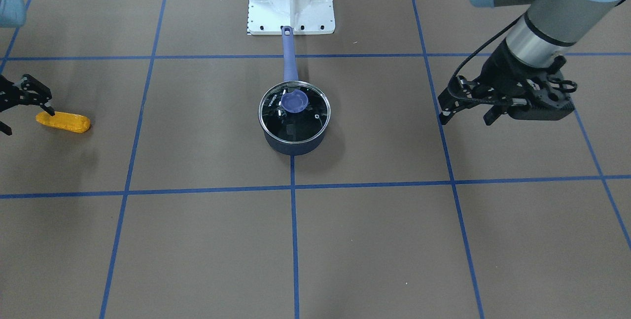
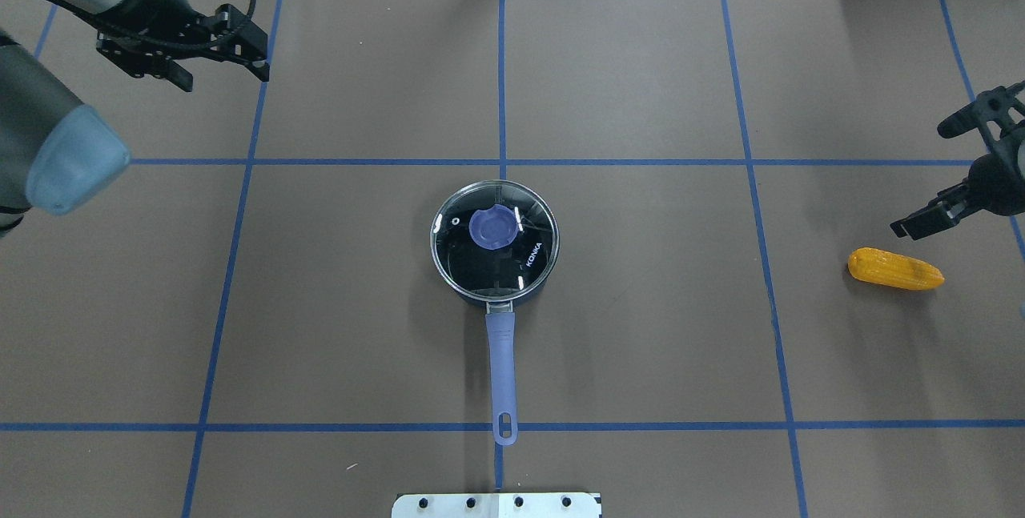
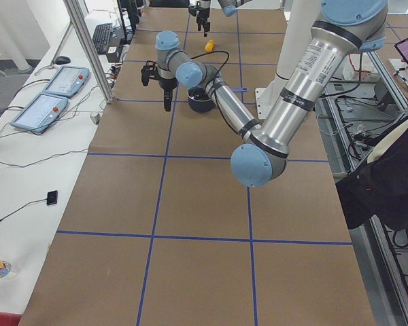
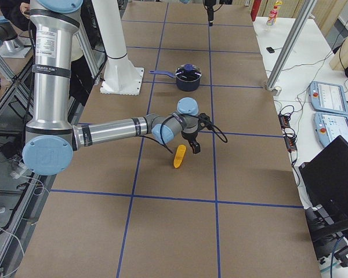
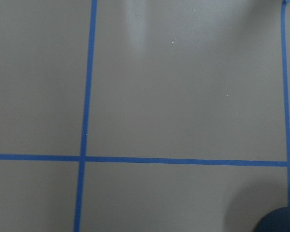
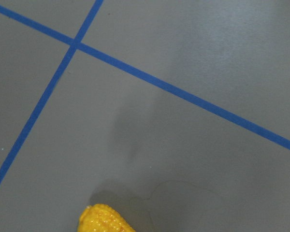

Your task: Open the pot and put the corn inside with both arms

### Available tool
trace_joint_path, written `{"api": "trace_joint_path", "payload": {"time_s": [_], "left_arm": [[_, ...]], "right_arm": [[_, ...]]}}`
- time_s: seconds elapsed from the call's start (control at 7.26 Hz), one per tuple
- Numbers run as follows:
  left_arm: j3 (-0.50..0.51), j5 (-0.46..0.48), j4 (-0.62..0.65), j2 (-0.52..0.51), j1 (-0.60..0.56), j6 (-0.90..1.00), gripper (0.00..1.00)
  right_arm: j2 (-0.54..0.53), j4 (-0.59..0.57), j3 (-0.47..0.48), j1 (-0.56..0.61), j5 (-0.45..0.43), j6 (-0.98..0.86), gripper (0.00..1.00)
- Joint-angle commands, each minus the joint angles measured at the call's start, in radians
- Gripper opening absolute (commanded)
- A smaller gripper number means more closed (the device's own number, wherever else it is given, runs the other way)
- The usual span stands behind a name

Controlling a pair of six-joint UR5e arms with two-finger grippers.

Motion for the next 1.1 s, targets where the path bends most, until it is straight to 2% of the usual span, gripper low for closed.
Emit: {"api": "trace_joint_path", "payload": {"time_s": [0.0,0.41,0.69,0.96], "left_arm": [[0.000,0.050,0.026,-0.069,0.082,-0.135,0.98],[0.012,0.142,0.098,-0.174,0.191,-0.249,0.98],[0.095,0.194,0.109,-0.271,0.249,-0.313,0.98],[0.127,0.214,0.110,-0.316,0.272,-0.347,0.98]], "right_arm": [[-0.004,-0.002,0.003,-0.060,-0.016,0.000,0.99],[-0.012,-0.004,-0.006,-0.109,-0.104,-0.002,0.99],[-0.013,-0.004,-0.019,-0.128,-0.123,-0.002,0.99],[-0.016,-0.004,-0.043,-0.138,-0.132,-0.002,1.00]]}}
